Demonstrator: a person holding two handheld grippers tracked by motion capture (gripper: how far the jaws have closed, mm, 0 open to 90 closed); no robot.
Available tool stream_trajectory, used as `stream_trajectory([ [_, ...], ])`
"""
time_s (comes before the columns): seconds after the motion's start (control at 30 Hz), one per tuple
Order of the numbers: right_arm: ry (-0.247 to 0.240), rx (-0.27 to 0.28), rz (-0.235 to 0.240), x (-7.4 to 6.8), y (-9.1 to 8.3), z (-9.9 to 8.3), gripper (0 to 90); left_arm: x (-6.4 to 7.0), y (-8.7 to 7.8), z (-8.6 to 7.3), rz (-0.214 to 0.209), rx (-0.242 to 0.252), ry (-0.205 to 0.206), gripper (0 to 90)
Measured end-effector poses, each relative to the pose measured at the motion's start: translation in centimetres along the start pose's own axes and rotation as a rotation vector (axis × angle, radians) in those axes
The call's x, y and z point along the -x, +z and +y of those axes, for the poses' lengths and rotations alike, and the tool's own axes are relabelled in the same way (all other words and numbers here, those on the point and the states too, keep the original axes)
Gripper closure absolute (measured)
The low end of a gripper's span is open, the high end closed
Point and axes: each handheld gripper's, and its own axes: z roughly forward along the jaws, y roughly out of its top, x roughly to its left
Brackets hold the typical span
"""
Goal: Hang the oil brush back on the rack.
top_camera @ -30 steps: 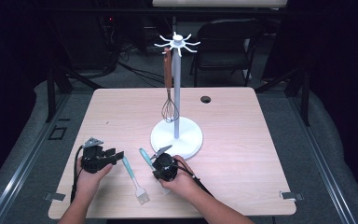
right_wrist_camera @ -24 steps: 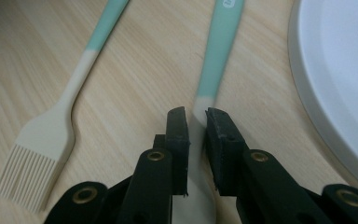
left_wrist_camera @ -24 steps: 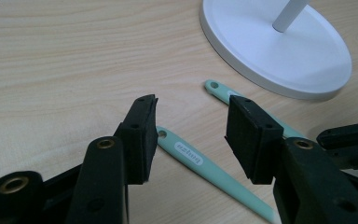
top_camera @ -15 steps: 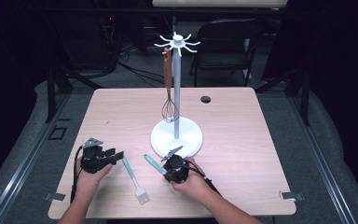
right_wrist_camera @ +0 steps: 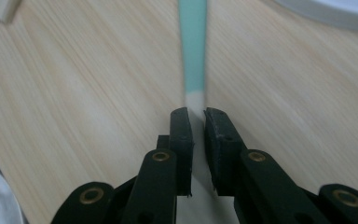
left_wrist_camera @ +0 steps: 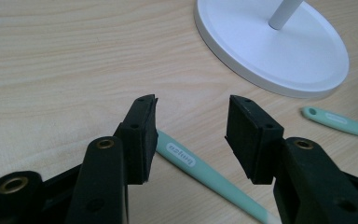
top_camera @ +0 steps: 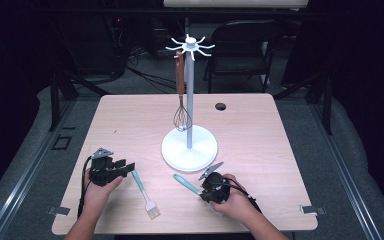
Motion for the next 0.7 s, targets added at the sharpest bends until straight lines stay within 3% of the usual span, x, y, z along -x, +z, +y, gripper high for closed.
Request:
stream_trajectory([
  [0.33,0.057,-0.031,-0.015,1.7,-2.2,-3.3,81.3,0.1,0.0,0.0,0.000,0.003,0.004,52.7],
  [0.5,0.075,-0.032,-0.009,2.0,-2.5,-3.8,80.4,0.3,0.1,0.0,-0.001,-0.005,0.006,52.7],
  [0.7,0.062,-0.030,-0.029,1.9,-2.3,-3.3,76.5,0.4,0.2,0.0,-0.002,-0.003,0.009,52.7],
])
